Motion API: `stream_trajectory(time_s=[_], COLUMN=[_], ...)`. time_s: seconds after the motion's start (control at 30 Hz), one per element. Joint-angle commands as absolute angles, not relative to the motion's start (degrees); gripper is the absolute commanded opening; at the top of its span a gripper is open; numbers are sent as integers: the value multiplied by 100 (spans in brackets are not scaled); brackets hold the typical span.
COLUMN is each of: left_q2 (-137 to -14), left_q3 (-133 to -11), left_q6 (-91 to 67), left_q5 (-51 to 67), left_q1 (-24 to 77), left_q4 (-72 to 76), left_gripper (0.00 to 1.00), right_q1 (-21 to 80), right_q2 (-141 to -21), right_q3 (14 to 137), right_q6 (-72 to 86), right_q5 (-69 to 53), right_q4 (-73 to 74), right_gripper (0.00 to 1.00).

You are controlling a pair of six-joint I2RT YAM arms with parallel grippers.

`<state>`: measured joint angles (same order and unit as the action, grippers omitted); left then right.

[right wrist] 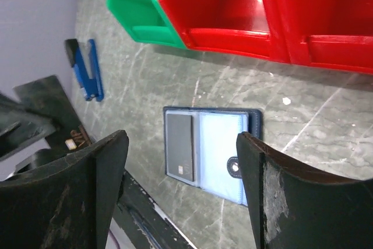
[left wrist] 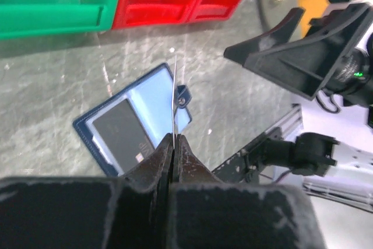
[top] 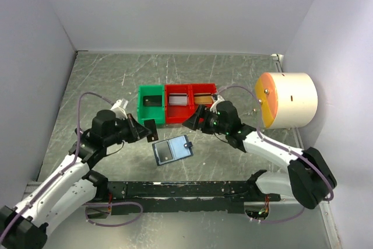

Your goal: Take the credit cards out of the card holder

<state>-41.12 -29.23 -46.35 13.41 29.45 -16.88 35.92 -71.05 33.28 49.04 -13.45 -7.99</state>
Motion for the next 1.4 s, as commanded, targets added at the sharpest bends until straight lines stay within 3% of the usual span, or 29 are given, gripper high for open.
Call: stream_trajectory(time_s=[0.0,0.13,0.37,0.7,0.97,1.37], left_q2=[-3919,-3955,-3971,-4029,-3936,-3648], left_q3=[-2367,-2004,-2347,-2287,-2332,-2140], left_q6=[-4771,-5361,-5149,-5452,-5475,-5680], left_q5=[3665,4762,5008,5185,5236,5238], left_q1=[2087,1648,1644,1644,1644,1644], left_q4=[-107,1343,1505,2095,2046,2103], left_gripper=[7,7,7,7,7,7], right_q1=[3495,3470,3559,4172,4291,4623], right_q2=[-6562,-6620,-7587,-8180,-8468,-8563], right_q3=[2901,3042,3707,4321,4072,4018], right_q6=[5095,5015,5668,5746,6472,6621], right_q5=[-1751,-2830,-4382,-4709,-4763,-4566], right_q4=[-2079,-2789,-3797,-4082,-5221,-5488], right_gripper=[76,76,66,52,33,16])
